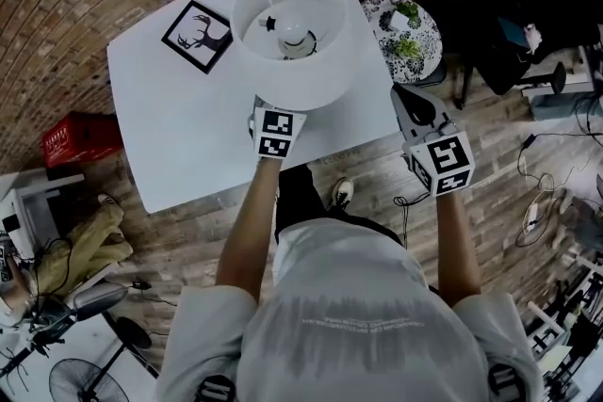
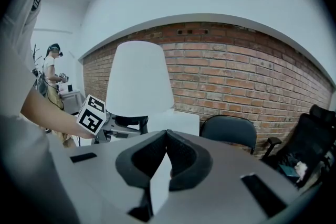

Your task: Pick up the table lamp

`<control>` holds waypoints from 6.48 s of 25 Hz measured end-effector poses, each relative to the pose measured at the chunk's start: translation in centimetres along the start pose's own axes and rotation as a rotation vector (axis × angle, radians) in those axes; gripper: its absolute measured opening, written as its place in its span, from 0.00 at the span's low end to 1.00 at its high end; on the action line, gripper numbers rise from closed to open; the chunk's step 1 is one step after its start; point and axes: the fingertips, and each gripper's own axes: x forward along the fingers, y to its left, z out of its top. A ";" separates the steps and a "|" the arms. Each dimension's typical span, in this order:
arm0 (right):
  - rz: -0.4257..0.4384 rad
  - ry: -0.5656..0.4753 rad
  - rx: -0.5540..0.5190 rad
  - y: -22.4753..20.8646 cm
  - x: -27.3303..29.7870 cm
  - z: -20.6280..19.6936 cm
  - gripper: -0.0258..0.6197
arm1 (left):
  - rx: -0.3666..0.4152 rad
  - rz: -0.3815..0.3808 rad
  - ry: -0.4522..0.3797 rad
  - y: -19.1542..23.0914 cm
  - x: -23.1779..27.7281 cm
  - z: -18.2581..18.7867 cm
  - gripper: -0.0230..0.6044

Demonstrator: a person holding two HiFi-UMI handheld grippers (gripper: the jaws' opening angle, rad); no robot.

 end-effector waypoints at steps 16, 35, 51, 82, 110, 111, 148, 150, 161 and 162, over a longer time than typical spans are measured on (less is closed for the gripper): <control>-0.004 0.040 -0.002 -0.6 0.4 -0.5 0.04 | -0.026 -0.015 -0.052 0.7 2.4 1.1 0.41; -0.027 0.082 0.020 -1.5 -0.1 -2.3 0.04 | -0.030 -0.018 -0.073 1.2 5.0 0.8 0.40; -0.041 0.086 0.032 -1.8 -0.8 -2.8 0.04 | -0.014 -0.012 -0.055 1.3 5.0 0.6 0.27; -0.027 -0.007 0.031 -3.8 -1.9 -0.1 0.04 | -0.084 0.034 0.010 2.6 -0.4 1.3 0.25; 0.098 -0.211 -0.068 1.3 -0.9 10.4 0.04 | -0.081 0.154 -0.001 5.4 -11.0 7.2 0.25; 0.098 -0.219 -0.075 1.3 -1.0 10.8 0.04 | -0.083 0.151 -0.004 5.4 -11.1 7.4 0.25; 0.141 -0.292 -0.194 5.9 -0.5 18.4 0.04 | 0.010 0.219 -0.169 8.5 -20.4 17.2 0.26; 0.145 -0.291 -0.203 6.2 -0.4 18.6 0.04 | 0.015 0.223 -0.175 8.5 -20.8 17.6 0.26; 0.132 -0.290 -0.234 5.9 -0.6 18.5 0.04 | 0.015 0.240 -0.196 8.0 -21.6 18.7 0.26; 0.132 -0.289 -0.239 5.9 -0.6 18.4 0.04 | 0.017 0.241 -0.197 7.9 -21.7 18.7 0.26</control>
